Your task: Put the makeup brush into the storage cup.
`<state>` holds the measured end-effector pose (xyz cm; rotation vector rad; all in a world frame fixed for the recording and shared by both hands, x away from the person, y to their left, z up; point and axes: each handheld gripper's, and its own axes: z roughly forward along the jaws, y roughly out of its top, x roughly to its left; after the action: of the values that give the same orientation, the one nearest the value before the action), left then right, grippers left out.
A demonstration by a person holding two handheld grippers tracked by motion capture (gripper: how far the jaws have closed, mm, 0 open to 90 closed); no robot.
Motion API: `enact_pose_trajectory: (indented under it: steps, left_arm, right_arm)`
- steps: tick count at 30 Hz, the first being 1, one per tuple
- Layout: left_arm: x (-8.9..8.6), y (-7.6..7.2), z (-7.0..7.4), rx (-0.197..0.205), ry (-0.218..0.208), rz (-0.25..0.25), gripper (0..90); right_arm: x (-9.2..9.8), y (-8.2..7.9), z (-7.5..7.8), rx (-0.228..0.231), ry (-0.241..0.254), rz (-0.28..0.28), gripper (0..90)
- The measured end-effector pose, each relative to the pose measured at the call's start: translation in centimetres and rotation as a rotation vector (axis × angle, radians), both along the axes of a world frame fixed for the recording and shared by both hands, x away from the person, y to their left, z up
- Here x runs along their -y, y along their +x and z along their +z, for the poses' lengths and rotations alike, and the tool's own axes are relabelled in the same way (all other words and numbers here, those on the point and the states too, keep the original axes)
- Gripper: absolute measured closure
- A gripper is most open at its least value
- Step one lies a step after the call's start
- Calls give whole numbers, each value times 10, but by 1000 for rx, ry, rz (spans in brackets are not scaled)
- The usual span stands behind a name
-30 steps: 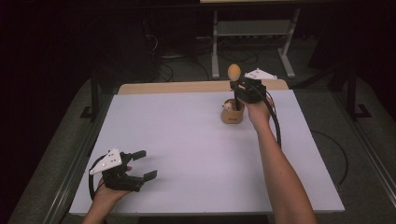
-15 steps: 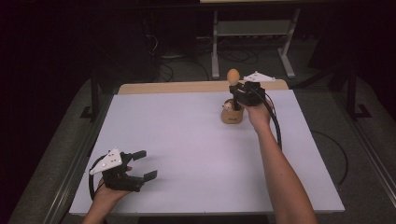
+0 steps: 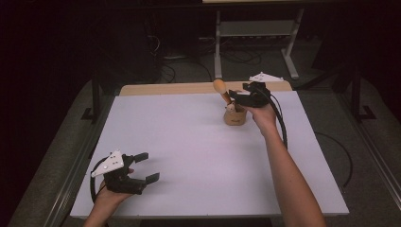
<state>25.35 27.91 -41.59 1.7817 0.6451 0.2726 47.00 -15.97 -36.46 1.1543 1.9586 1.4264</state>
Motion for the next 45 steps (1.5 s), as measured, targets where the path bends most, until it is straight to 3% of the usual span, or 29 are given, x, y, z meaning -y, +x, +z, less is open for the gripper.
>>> enact_pose_trajectory:
  steps: [10, 24, 45]
  left_arm:
    - [1, 1, -1, -3, 0, 0, 119]
    - [1, 1, -1, -6, 2, 1, 119]
    - [1, 1, -1, -2, 3, 0, 119]
  right_arm:
    - [9, -9, 1, -44, 16, 3, 137]
    - [17, -24, -2, -46, -19, 23, 100]
    - [25, -54, -5, -12, -2, 40, 93]
